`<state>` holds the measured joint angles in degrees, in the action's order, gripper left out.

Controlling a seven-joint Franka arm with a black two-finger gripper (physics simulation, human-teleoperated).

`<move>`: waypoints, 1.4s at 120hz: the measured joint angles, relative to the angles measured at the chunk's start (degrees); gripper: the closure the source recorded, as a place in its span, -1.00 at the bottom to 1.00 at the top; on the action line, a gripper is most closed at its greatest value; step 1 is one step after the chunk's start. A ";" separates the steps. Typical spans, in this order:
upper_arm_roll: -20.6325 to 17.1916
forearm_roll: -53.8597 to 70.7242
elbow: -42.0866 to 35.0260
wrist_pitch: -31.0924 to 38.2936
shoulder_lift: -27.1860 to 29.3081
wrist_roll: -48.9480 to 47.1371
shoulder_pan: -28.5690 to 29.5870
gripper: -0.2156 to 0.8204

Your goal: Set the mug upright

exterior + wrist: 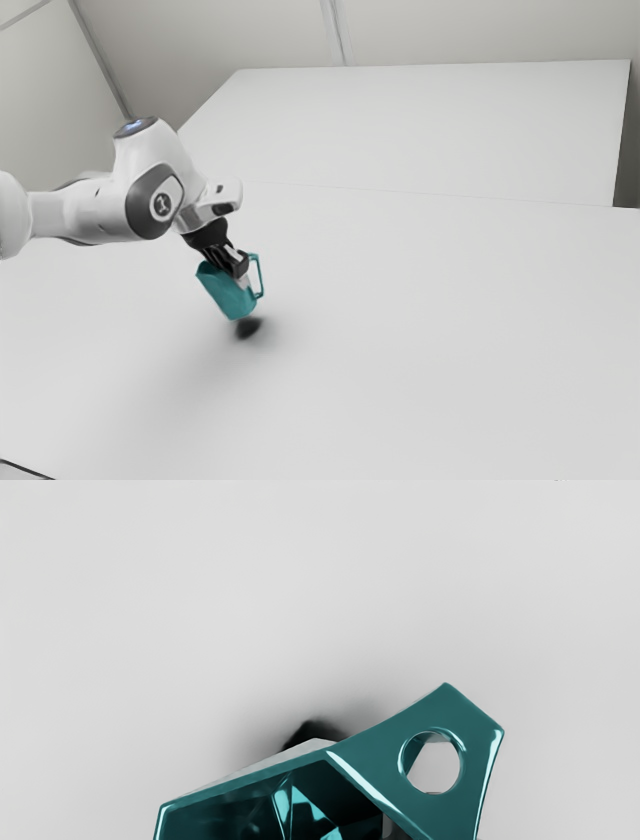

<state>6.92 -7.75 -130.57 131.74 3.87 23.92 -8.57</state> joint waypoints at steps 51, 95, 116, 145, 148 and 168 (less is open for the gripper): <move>-0.48 10.67 3.48 6.29 -4.85 -2.19 -2.84 0.93; -0.66 12.04 3.46 7.81 -7.40 -3.38 -0.03 0.93; -0.69 11.57 3.45 8.03 -8.90 -3.83 -0.27 0.93; -0.70 11.29 3.40 8.72 -9.96 -4.32 -0.27 0.93; -0.70 11.28 3.39 8.77 -10.09 -4.36 -0.27 0.93; -0.74 10.96 3.31 8.88 -10.27 -4.41 -0.26 0.73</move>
<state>6.18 3.21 -127.26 140.62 -6.40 19.51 -8.84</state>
